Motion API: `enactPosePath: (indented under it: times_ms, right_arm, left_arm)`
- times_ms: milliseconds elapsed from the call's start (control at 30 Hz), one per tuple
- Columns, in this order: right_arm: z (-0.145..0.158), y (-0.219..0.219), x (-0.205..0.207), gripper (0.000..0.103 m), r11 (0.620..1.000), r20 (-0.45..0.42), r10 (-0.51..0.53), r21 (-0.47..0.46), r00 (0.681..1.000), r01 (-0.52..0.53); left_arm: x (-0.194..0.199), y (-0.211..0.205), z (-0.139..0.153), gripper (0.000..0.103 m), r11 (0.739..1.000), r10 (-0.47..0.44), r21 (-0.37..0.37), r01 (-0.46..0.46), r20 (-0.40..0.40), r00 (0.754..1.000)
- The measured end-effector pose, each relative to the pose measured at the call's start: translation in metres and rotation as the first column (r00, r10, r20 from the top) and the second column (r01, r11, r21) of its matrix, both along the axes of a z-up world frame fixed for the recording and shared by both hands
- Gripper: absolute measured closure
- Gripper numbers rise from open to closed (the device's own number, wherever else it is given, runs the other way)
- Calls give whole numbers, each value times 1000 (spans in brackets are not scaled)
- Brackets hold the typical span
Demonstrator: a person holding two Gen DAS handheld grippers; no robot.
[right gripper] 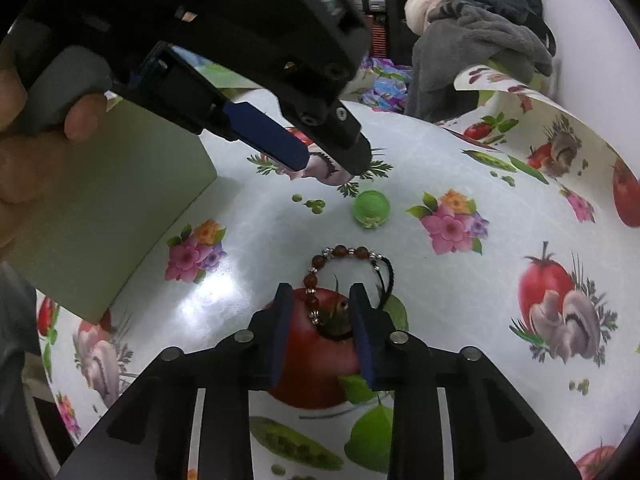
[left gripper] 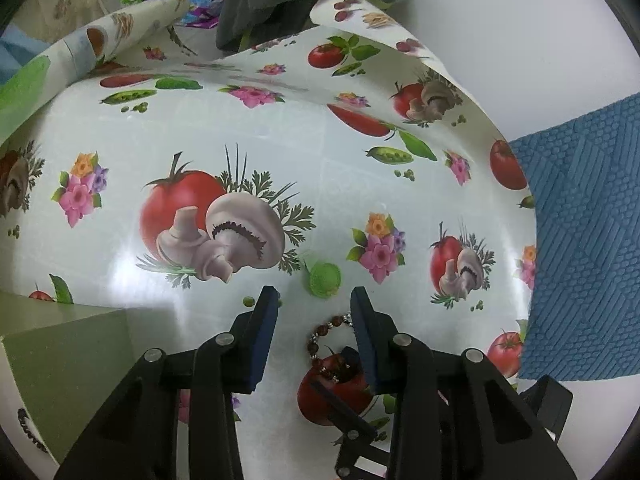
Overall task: Organize jewelry
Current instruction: 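Grasp the brown beaded bracelet with the right tool while the left grasps the green bead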
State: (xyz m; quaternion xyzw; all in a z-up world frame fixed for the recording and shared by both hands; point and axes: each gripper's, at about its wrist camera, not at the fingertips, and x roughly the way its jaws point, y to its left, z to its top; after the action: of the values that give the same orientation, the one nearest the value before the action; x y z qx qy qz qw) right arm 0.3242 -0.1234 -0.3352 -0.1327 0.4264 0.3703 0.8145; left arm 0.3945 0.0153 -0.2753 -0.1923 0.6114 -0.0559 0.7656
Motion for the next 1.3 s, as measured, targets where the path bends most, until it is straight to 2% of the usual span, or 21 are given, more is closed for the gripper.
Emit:
enactPosePath:
  times_ms: [67, 133, 200, 300, 367, 467, 867, 933, 1133, 1300]
  right_arm:
    - [-1, 3, -2, 79, 1000, 19, 8, -10, 1000, -8]
    - [-2, 6, -4, 90, 999, 44, 14, -31, 999, -12]
    - [-2, 8, -7, 97, 998, 65, 12, -55, 998, -9]
    - [-1, 3, -7, 97, 999, 39, -16, -51, 999, 18]
    - [3, -1, -10, 97, 998, 46, -24, -57, 999, 27]
    - [10, -10, -12, 97, 997, 41, -51, -50, 998, 53]
    - [11, -50, 3, 98, 976, -42, -217, -36, 975, 215]
    - [13, -57, 5, 97, 972, -53, -235, -26, 971, 234]
    - [20, -65, 11, 98, 963, -75, -270, -7, 960, 270]
    - [34, -68, 11, 98, 958, -71, -284, 0, 956, 285]
  left_arm:
    - [1, -1, -2, 66, 1000, -3, -5, 3, -1, 1000]
    - [2, -3, -4, 66, 1000, -12, -1, 12, -3, 1000]
    - [5, -5, -6, 66, 1000, -10, 3, 10, -4, 1000]
    - [7, -8, -9, 66, 1000, -7, -10, 7, -5, 1000]
    - [9, -13, -12, 66, 1000, -19, 19, 19, -4, 1000]
    - [10, -16, -15, 66, 1000, -18, 15, 18, -1, 1000]
    - [13, -38, -27, 67, 993, -62, 106, 59, 17, 998]
    - [13, -42, -28, 87, 990, -73, 125, 69, 28, 997]
    - [7, -46, -28, 86, 994, -81, 82, 78, 35, 996]
    - [-4, -43, -11, 86, 995, -89, 46, 87, 51, 995]
